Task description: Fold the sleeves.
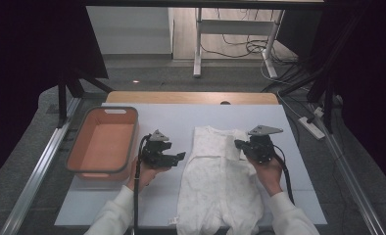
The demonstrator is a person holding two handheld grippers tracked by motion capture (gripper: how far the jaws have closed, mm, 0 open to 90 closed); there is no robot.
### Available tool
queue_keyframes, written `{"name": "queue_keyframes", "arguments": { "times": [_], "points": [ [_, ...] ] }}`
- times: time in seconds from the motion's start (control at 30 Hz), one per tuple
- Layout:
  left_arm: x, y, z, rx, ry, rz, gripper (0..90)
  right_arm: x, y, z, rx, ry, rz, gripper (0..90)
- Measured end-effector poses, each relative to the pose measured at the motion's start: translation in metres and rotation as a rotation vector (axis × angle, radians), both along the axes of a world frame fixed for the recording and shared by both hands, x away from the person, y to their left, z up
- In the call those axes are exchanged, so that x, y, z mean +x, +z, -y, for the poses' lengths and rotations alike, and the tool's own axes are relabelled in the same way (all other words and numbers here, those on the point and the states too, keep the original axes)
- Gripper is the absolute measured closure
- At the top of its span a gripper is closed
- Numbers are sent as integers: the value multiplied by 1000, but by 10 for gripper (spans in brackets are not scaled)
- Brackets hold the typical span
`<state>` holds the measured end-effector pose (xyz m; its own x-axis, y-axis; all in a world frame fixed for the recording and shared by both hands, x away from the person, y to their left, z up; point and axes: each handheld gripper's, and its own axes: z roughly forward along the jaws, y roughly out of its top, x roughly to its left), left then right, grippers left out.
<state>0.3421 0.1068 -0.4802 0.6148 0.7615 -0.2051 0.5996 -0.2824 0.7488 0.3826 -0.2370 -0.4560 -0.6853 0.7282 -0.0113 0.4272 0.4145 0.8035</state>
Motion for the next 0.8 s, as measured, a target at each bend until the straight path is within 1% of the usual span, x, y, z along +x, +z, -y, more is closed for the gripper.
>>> {"name": "queue_keyframes", "arguments": {
  "times": [0.27,0.43,0.5,0.73,0.8],
  "points": [
    [0,0,0,1,1,-2,291,4,1,-8,-5,15,4,895],
    [0,-2,0,2,2,-6,291,7,1,-16,-14,30,9,895],
    [0,-2,0,8,0,-6,291,8,2,-19,-10,37,14,895],
    [0,-2,0,6,4,-5,291,15,4,-38,-3,71,25,895],
    [0,-2,0,6,4,-6,291,17,3,-45,-12,86,28,895]
  ]
}}
